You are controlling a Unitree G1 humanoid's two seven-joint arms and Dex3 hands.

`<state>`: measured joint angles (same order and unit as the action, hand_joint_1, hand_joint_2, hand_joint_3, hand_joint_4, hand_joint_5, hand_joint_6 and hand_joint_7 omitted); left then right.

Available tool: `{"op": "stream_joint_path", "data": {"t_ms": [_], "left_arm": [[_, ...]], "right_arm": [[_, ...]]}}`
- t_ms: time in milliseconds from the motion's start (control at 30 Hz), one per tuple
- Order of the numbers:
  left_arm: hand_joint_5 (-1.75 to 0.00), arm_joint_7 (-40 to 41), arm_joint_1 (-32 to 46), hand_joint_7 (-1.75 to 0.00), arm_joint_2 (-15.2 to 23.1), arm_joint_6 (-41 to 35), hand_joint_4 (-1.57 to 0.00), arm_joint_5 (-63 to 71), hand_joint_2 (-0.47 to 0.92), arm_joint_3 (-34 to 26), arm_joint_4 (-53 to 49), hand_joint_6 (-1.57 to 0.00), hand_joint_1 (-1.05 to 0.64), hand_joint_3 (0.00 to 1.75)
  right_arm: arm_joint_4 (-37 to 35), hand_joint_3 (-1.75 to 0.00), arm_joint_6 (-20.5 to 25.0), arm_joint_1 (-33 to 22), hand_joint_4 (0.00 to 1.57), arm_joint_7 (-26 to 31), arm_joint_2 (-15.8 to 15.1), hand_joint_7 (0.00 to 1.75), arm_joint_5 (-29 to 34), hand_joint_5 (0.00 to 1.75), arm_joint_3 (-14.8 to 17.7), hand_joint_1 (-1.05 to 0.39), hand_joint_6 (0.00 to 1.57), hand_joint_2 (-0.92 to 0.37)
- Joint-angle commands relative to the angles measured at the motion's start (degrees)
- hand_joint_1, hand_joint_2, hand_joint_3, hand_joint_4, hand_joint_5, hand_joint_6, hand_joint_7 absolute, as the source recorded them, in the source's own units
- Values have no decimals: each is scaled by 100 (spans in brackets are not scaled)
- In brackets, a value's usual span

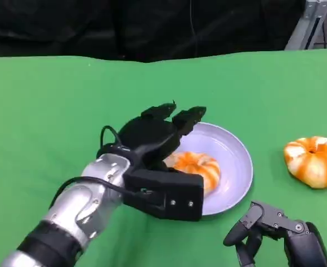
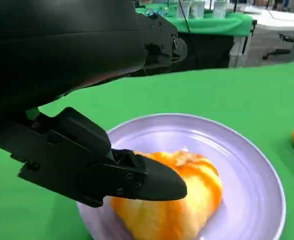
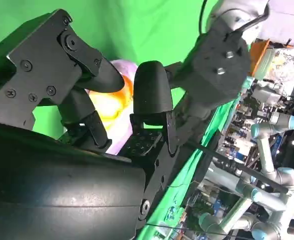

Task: Grasp the bread from the table and place it into the plate.

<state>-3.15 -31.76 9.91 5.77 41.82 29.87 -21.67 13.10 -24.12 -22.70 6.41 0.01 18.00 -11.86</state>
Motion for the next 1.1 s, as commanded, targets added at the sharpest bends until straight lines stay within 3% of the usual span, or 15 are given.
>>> {"op": "stream_joint_path", "data": {"t_ms": [33, 200, 267, 333, 400, 500, 600, 633, 667, 700, 733, 800, 933, 1100], "left_arm": [[-6, -343, 385, -5, 369, 31, -10, -345, 92, -300, 654, -10, -77, 34], [-22, -440, 1369, -11, 677, 411, -36, -1350, 92, -1069, 1626, -29, -59, 25], [-37, -333, 1809, -16, 661, 664, -54, -1825, 92, -1422, 1912, -45, -48, 18], [-51, -325, 2111, -14, 614, 858, -58, -2222, 92, -1682, 2085, -54, -42, 15], [-63, -333, 2522, -22, 530, 1211, -72, -2795, 92, -1987, 2228, -72, -28, 14], [-91, -400, 2873, -37, 428, 1550, -73, -3281, 92, -2195, 2297, -84, -16, 17], [-96, -450, 2901, -40, 403, 1616, -72, -3326, 92, -2234, 2285, -85, -15, 18], [-97, -306, 3331, -41, 268, 1849, -72, -3487, 92, -2317, 2391, -85, -15, 18], [-110, -144, 3765, -60, 107, 1973, -78, -3627, 85, -2408, 2553, -91, -6, 33], [-128, -25, 4103, -90, -33, 2035, -81, -3735, 63, -2483, 2701, -87, -1, 82], [-135, 38, 4304, -104, -126, 2058, -83, -3793, 53, -2533, 2801, -84, 0, 104], [-150, 47, 4591, -126, -250, 1949, -84, -3938, 45, -2605, 3042, -80, 1, 129], [-166, -47, 4833, -148, -398, 2054, -84, -4147, 45, -2725, 3056, -77, -3, 134], [-171, -121, 4841, -153, -477, 2106, -84, -4208, 47, -2771, 2994, -76, -4, 131]], "right_arm": [[51, -135, 39, -15, 83, 20, -35, 129, -14, 168, 30, -2, 84, -30], [63, -134, 37, -8, 85, 11, -31, 129, -26, 169, 13, -3, 84, -31], [115, -133, 90, -27, 84, -7, -25, 129, -34, 167, 3, -3, 84, -31], [143, -133, 117, -40, 84, -11, -15, 129, -36, 167, -6, -4, 84, -32], [133, -133, 83, -35, 84, 21, -12, 129, 8, 165, -5, -3, 84, -31], [126, -133, 48, -34, 84, 46, -20, 129, 44, 164, 1, -3, 84, -31], [127, -134, 48, -36, 85, 48, -19, 129, 49, 163, 1, -3, 84, -30], [153, -134, 78, -52, 85, 36, -13, 129, 35, 163, -4, -3, 84, -30], [178, -134, 106, -65, 85, 19, -13, 129, 13, 163, -3, -4, 84, -30], [196, -134, 126, -72, 85, 7, -16, 129, -3, 163, 2, -5, 85, -30], [208, -133, 137, -77, 84, -2, -18, 129, -12, 162, 6, -5, 85, -30], [213, -133, 147, -71, 84, 3, -28, 129, 13, 162, 17, -5, 85, -30], [190, -133, 105, -62, 84, -33, -70, 129, -59, 162, 42, -3, 85, -30], [186, -133, 87, -68, 85, -44, -88, 129, -78, 163, 54, -3, 84, -30]]}}
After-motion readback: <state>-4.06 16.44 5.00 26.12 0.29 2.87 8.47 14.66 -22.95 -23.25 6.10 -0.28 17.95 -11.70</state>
